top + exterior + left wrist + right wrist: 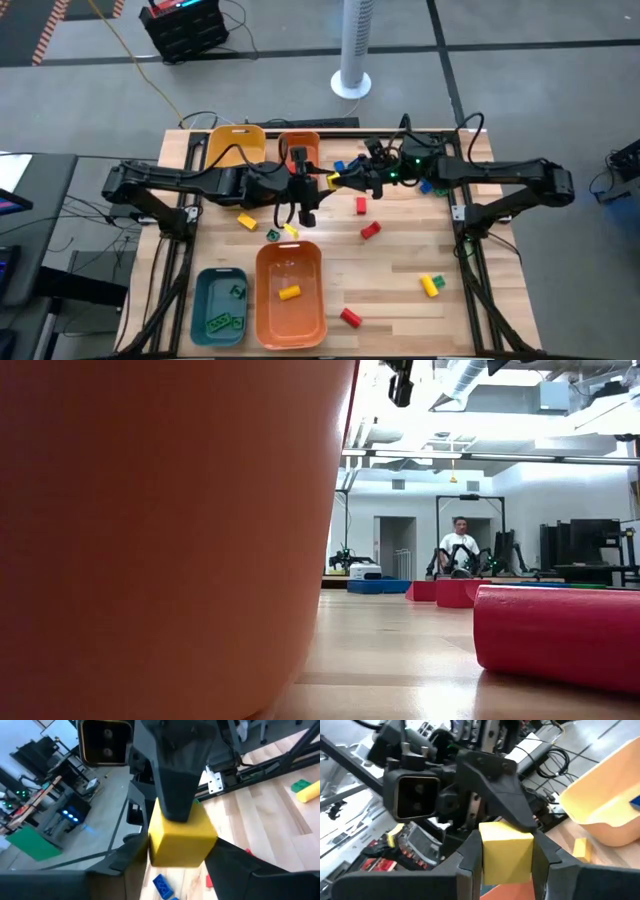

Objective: Sort blocks
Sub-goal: Put the yellow block into the bottom orange bin, then put the red block into the top orange bin

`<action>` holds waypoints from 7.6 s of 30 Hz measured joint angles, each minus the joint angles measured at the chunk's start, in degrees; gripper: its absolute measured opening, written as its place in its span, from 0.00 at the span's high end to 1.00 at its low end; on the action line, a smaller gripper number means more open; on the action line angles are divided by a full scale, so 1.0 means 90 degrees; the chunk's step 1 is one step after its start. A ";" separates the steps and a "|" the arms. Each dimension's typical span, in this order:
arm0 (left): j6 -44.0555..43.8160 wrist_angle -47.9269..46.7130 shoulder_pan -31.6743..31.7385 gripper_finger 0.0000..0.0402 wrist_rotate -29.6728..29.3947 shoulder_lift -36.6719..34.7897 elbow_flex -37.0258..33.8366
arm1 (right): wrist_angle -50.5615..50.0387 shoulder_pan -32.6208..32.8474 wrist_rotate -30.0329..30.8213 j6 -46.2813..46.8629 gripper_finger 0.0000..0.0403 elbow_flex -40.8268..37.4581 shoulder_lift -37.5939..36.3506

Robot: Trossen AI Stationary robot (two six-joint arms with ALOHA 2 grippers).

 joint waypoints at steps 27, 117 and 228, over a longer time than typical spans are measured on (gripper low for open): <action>-0.0712 0.0315 -0.0061 0.68 -0.0067 0.0017 -0.0007 | -0.0619 -0.0585 -0.0497 0.0340 0.38 0.0012 -0.0072; -0.8376 -0.6334 -0.1870 0.68 0.2671 0.3654 0.2232 | -0.6734 -0.1336 0.1185 -0.2251 0.38 -0.0002 -0.0923; -0.1209 -0.6725 0.1345 0.43 0.1739 0.0537 0.1948 | -0.6136 0.5706 0.4265 0.2046 0.38 0.3353 0.5003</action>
